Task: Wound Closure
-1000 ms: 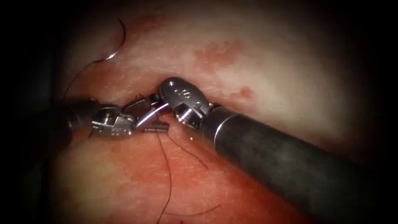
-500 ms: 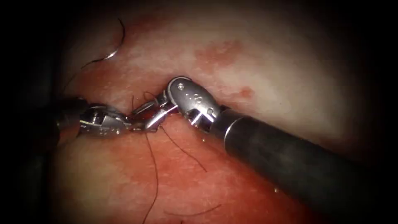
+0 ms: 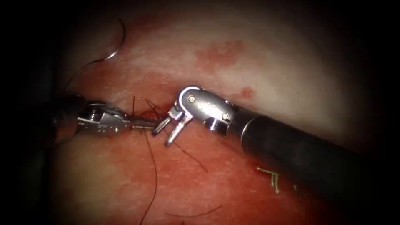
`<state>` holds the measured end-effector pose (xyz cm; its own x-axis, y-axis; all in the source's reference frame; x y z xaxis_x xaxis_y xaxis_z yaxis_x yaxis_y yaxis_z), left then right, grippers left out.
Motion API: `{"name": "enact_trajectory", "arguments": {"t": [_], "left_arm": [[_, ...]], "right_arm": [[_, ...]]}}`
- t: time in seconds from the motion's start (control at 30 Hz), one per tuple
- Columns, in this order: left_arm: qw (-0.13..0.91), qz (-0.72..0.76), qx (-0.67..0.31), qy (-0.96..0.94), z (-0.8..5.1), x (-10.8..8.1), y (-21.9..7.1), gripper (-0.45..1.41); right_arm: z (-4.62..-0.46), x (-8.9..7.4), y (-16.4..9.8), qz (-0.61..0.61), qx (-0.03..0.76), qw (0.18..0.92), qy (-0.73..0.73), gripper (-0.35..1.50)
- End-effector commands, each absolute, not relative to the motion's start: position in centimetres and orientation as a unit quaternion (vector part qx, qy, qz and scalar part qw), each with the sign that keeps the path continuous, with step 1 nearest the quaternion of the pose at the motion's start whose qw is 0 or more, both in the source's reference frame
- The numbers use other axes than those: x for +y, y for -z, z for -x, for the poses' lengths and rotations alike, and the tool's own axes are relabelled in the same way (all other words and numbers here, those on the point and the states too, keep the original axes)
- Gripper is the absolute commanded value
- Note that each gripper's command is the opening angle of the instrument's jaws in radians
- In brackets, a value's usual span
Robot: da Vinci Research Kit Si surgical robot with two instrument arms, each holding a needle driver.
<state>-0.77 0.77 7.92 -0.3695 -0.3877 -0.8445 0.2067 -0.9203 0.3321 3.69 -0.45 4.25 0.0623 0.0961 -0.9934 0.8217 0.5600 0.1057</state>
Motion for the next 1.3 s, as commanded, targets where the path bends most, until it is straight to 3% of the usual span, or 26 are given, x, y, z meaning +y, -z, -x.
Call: {"name": "enact_trajectory", "arguments": {"t": [0.03,0.37,1.07,1.1,1.3], "left_arm": [[0.181,-0.532,-0.084,0.823,0.81,0.80,-7.97,-0.45],[0.173,-0.534,-0.078,0.824,0.80,0.81,-7.95,-0.45],[0.154,-0.533,-0.067,0.829,0.68,0.80,-7.95,-0.45],[0.150,-0.533,-0.067,0.830,0.68,0.80,-7.95,-0.45],[0.148,-0.533,-0.065,0.830,0.65,0.80,-7.95,-0.45]], "right_arm": [[-3.76,-0.38,-4.28,-0.378,0.605,0.629,0.308,0.74],[-3.77,-0.28,-4.30,-0.409,0.538,0.631,0.382,0.81],[-3.90,-0.79,-4.57,-0.392,0.517,0.633,0.423,0.74],[-3.91,-0.80,-4.57,-0.392,0.517,0.633,0.423,0.71],[-3.95,-0.81,-4.59,-0.392,0.518,0.633,0.422,-0.16]]}}
